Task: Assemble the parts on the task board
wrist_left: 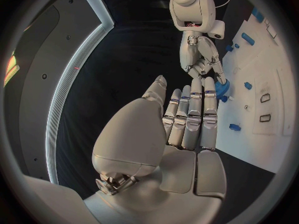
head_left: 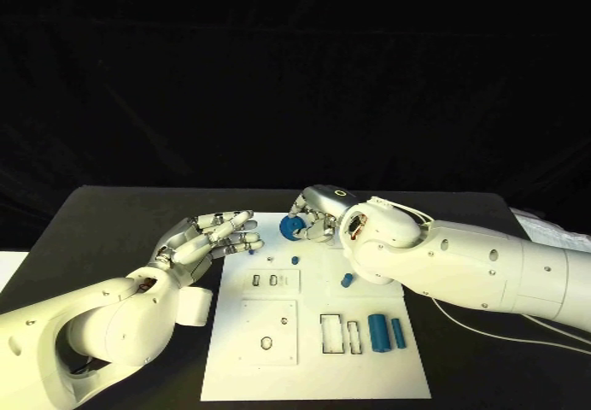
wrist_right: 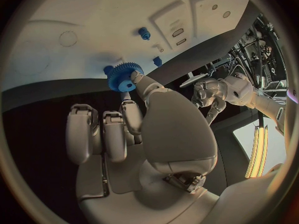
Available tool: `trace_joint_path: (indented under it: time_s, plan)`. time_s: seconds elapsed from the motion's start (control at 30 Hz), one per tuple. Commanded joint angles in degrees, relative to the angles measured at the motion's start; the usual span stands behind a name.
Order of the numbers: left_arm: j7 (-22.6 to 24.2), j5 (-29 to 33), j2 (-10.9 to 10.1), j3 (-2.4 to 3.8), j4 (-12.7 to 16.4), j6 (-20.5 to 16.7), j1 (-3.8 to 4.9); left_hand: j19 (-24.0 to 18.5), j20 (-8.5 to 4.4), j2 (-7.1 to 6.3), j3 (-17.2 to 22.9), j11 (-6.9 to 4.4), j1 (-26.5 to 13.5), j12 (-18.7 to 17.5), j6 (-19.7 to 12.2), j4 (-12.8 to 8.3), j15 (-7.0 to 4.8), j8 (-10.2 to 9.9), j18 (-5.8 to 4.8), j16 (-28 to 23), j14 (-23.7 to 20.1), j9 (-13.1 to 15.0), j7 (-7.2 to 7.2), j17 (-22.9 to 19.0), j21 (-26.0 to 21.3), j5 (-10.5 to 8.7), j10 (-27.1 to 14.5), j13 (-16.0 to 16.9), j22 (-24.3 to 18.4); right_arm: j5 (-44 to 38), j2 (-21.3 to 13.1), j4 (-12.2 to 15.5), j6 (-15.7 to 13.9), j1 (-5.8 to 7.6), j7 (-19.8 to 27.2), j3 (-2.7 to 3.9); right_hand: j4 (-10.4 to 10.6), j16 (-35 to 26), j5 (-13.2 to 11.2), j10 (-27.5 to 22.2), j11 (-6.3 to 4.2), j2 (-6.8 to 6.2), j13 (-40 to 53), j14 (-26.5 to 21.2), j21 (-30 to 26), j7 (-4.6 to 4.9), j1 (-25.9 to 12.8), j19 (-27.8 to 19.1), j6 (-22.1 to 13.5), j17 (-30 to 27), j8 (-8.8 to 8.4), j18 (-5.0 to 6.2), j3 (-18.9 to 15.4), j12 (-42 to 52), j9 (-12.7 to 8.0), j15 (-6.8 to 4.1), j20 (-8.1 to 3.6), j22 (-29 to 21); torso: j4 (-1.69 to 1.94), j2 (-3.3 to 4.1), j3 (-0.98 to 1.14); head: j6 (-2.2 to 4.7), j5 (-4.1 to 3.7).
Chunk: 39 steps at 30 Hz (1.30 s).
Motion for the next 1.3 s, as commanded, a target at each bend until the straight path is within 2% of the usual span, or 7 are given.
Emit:
trace_joint_path:
  time_s: [0.03, 0.27, 0.5, 0.73, 0.87, 1.07, 1.3]
  plan:
    - [1.0, 0.0, 0.0, 0.04, 0.2, 1.1, 0.06, 0.0, 0.25, 0.17, 0.0, 0.30, 0.3, -0.3, 0.0, -0.3, 0.20, -0.3, 0.70, -0.3, 0.1, 0.0, 0.28, 0.1, -0.2, -0.06, -0.2, -0.1, -0.1, -1.2, 1.3, -1.2, -0.2, -0.76, 1.0, -0.11, 0.0, -0.2, 0.4, -0.3, 0.22, -0.08, 0.2, 4.8, 0.4, -0.65, -0.7, 0.6, 2.4, 8.2, 0.05, -0.53, 0.4, -0.1, 0.7, -0.31, -0.01, 0.1, -0.08, 0.05, 0.05, -0.12, 0.20]
    - [1.0, 0.0, -0.1, 0.05, 0.3, 1.1, 0.06, 0.0, 0.25, 0.19, 0.1, 0.29, 0.3, -0.3, 0.0, -0.4, 0.20, -0.3, 0.70, -0.3, 0.1, 0.0, 0.28, 0.1, -0.2, -0.06, -0.2, -0.1, -0.1, -1.1, 3.2, -3.7, 0.1, -1.32, 0.5, -0.30, -0.1, -0.3, 0.4, -0.3, 0.26, -0.39, 0.1, 4.7, 0.4, -0.59, -1.1, 0.6, 2.3, 8.1, -0.10, -0.54, 0.5, -0.3, 0.7, -0.27, 0.01, 0.1, -0.19, 0.02, 0.01, 0.06, 0.27]
    - [1.0, 0.0, -0.1, 0.05, 0.2, 1.2, 0.06, 0.0, 0.25, 0.19, 0.1, 0.29, 0.3, -0.3, 0.0, -0.4, 0.20, -0.3, 0.70, -0.3, 0.1, 0.0, 0.28, 0.1, -0.2, -0.06, -0.2, -0.1, -0.1, -0.7, 4.3, -4.8, 0.7, -2.10, 0.4, -0.40, 0.0, -0.5, 0.5, -0.7, 0.44, -0.96, -0.3, 4.7, 0.5, -0.36, -2.0, 0.7, 1.7, 7.8, -0.54, -0.58, 0.3, -1.1, 0.6, -0.15, 0.09, 0.4, -0.20, 0.11, 0.18, -0.08, 0.60]
    - [0.9, 0.0, -0.2, 0.05, 0.2, 1.3, 0.06, 0.0, 0.25, 0.19, 0.1, 0.29, 0.3, -0.3, 0.0, -0.4, 0.20, -0.3, 0.70, -0.3, 0.1, 0.0, 0.28, 0.1, -0.2, -0.06, -0.2, -0.1, -0.1, -1.3, 4.6, -5.5, -0.9, -2.59, -0.8, -0.42, -0.2, -0.7, 0.3, -2.5, 1.42, -2.24, -2.5, 4.6, 0.5, 0.78, -3.2, 0.6, -2.6, 7.4, -1.13, -0.58, 0.3, -4.6, -0.3, 0.64, 0.73, 0.3, -0.18, 0.03, 0.11, -0.19, 0.43]
    - [0.8, 0.0, -0.2, 0.05, 0.2, 1.3, 0.05, 0.0, 0.25, 0.19, 0.1, 0.29, 0.3, -0.3, 0.0, -0.4, 0.20, -0.3, 0.70, -0.3, 0.1, 0.0, 0.28, 0.1, -0.2, -0.06, -0.2, -0.1, -0.1, -0.8, 4.5, -5.5, -0.5, -2.65, -0.7, -0.43, -0.2, -0.7, -0.2, -3.3, 1.98, -3.15, -3.3, 4.6, 0.5, 1.35, -3.9, 0.5, -6.1, 7.5, -1.19, -0.56, -0.2, -5.8, -0.6, 1.15, 1.21, 0.3, -0.22, 0.08, 0.17, -0.20, 0.58]
    - [0.7, 0.0, -0.2, 0.05, 0.1, 1.4, 0.05, 0.1, 0.24, 0.25, 0.1, 0.29, 0.3, -0.3, 0.0, -0.4, 0.19, -0.3, 0.70, -0.4, 0.1, 0.0, 0.27, 0.1, -0.2, -0.07, -0.2, -0.1, -0.1, 1.0, 4.6, -5.4, 0.8, -2.68, 0.0, -0.43, 1.8, -0.7, 0.7, -3.9, 2.53, -3.75, -3.7, 4.6, 0.5, 1.85, -6.1, 0.5, -8.7, 7.6, -1.05, -0.57, -2.9, -6.5, -0.6, 1.66, 1.75, 0.4, -0.16, 0.05, 0.18, -0.13, 0.40]
    - [0.7, 0.0, -0.2, 0.05, 0.1, 1.2, 0.05, 0.1, 0.24, 0.25, 0.1, 0.29, 0.3, -0.3, 0.0, -0.4, 0.19, -0.3, 0.70, -0.4, 0.1, 0.0, 0.28, 0.1, -0.2, -0.07, -0.2, -0.1, -0.1, 3.0, 4.5, -5.6, 3.1, -2.68, 0.4, -0.43, 3.8, -0.5, 2.1, -3.6, 2.30, -2.94, -3.0, 4.7, 0.7, 1.47, -7.5, 0.7, -6.9, 8.0, -0.28, -0.64, -4.6, -5.6, -0.1, 1.55, 1.81, 0.9, -0.19, 0.05, 0.17, -0.10, 0.36]
